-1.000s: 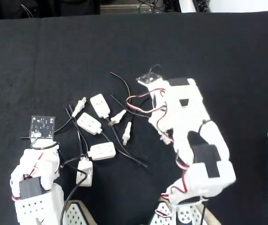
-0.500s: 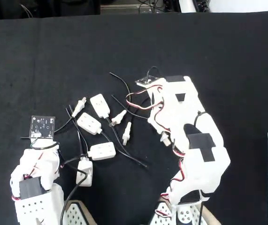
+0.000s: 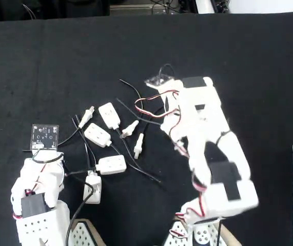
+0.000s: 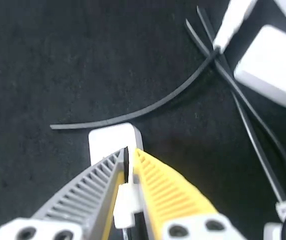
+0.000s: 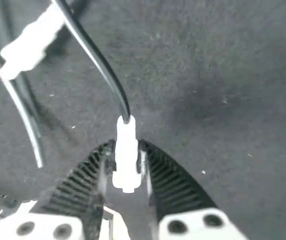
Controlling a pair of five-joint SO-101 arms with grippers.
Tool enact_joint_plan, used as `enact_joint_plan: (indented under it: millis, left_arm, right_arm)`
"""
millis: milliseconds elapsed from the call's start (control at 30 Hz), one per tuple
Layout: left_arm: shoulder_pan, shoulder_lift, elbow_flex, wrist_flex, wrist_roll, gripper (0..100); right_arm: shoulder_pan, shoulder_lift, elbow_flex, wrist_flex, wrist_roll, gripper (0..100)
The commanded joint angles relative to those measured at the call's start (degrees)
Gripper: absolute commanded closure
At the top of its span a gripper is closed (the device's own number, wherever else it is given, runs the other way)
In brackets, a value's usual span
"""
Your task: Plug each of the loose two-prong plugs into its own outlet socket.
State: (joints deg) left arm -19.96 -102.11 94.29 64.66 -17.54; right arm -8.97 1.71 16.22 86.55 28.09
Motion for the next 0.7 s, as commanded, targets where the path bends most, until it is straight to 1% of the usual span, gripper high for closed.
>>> enact_joint_plan:
  millis: [0,133,333,467,500,600,667]
  left_arm:
    - [-0.92,-0.18,-3.65,-5.89,7.12,95]
    - [0.04,-0.18,-8.48,-11.16,12.40,95]
    - [9.36,-0.18,-12.88,-15.82,16.35,95]
    - [10.95,-0.18,-13.14,-21.27,19.34,95]
    - [11.30,-0.18,-13.14,-22.24,19.96,93]
    - [12.79,-0.18,-13.14,-23.38,22.51,82]
    - [13.85,-0.18,-13.14,-23.30,24.44,79]
  right_arm:
    - [-3.16,-12.53,0.40,0.79,-1.58,98.7]
    - [-7.56,-22.11,4.79,-1.93,-4.57,98.7]
    - [-15.12,-35.12,13.23,-8.70,-9.93,98.7]
    - [-17.67,-42.95,19.21,-13.89,-12.48,98.7]
    - [-18.11,-44.79,20.62,-15.12,-12.66,98.7]
    - [-19.87,-50.51,25.01,-18.55,-13.80,98.7]
    - [-21.27,-54.55,27.65,-20.31,-14.68,98.7]
